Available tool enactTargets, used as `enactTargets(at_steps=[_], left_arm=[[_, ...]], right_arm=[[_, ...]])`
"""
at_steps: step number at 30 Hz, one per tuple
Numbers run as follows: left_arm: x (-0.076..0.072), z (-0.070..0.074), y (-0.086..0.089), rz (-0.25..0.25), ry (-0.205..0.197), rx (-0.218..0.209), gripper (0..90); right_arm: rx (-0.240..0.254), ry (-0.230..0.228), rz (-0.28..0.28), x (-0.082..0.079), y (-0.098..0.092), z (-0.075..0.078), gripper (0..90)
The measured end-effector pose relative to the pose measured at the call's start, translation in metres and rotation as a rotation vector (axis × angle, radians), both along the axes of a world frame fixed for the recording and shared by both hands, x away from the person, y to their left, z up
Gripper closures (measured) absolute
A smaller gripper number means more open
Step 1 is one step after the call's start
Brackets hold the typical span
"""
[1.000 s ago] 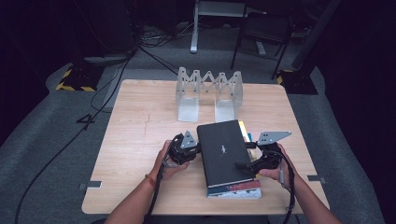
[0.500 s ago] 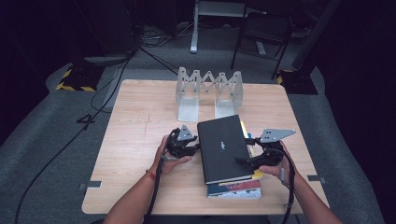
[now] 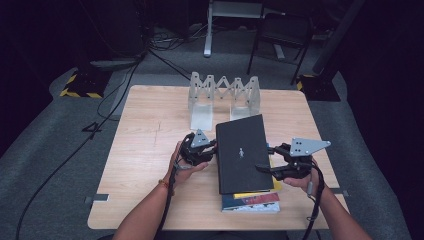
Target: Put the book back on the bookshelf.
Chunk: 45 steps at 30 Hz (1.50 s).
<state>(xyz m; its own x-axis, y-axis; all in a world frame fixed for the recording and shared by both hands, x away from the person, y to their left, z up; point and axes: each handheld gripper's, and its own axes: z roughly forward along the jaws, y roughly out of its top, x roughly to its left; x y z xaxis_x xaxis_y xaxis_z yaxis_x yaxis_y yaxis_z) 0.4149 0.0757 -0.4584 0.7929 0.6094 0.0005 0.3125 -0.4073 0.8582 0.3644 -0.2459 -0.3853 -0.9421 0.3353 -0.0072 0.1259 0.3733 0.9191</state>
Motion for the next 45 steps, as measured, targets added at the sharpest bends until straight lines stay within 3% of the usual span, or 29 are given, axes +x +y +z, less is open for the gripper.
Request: enactTargets(at_steps=[3, 6, 11, 16, 21, 26, 32, 34, 37, 42, 45], left_arm=[[0.003, 0.004, 0.004, 0.005, -0.003, -0.03, 71.1], [0.007, 0.006, 0.006, 0.042, -0.003, -0.073, 73.4], [0.008, 0.007, 0.007, 0.047, -0.022, -0.069, 74.6], [0.01, 0.027, 0.01, 0.048, -0.054, -0.104, 74.8], [0.017, 0.047, 0.01, 0.044, -0.077, -0.128, 77.2], [0.024, 0.063, 0.008, 0.06, -0.103, -0.112, 79.5], [0.018, 0.075, 0.004, 0.046, -0.14, -0.096, 78.9], [0.016, 0.076, 0.007, 0.044, -0.133, -0.123, 75.1], [0.011, 0.077, 0.008, 0.052, -0.152, -0.122, 68.0], [-0.003, 0.072, 0.011, 0.054, -0.174, -0.074, 59.1], [-0.012, 0.064, 0.015, 0.04, -0.167, -0.057, 52.7]], right_arm=[[-0.011, -0.026, 0.006, -0.001, 0.002, 0.006, 44.5], [-0.008, -0.064, 0.005, 0.0, 0.004, 0.013, 51.9], [-0.012, -0.093, 0.0, -0.002, 0.007, 0.016, 54.9], [0.011, -0.116, 0.011, -0.004, 0.003, 0.02, 62.0], [0.016, -0.174, 0.019, -0.006, 0.001, 0.025, 68.0], [-0.003, -0.229, 0.021, -0.006, -0.001, 0.024, 68.2], [0.032, -0.24, 0.017, -0.012, -0.009, 0.014, 70.5], [0.047, -0.244, 0.019, -0.016, -0.012, 0.01, 72.0], [0.057, -0.253, 0.02, -0.022, -0.013, 0.007, 73.4], [0.069, -0.246, 0.024, -0.025, -0.016, 0.003, 74.7], [0.074, -0.248, 0.023, -0.027, -0.017, 0.0, 75.0]])
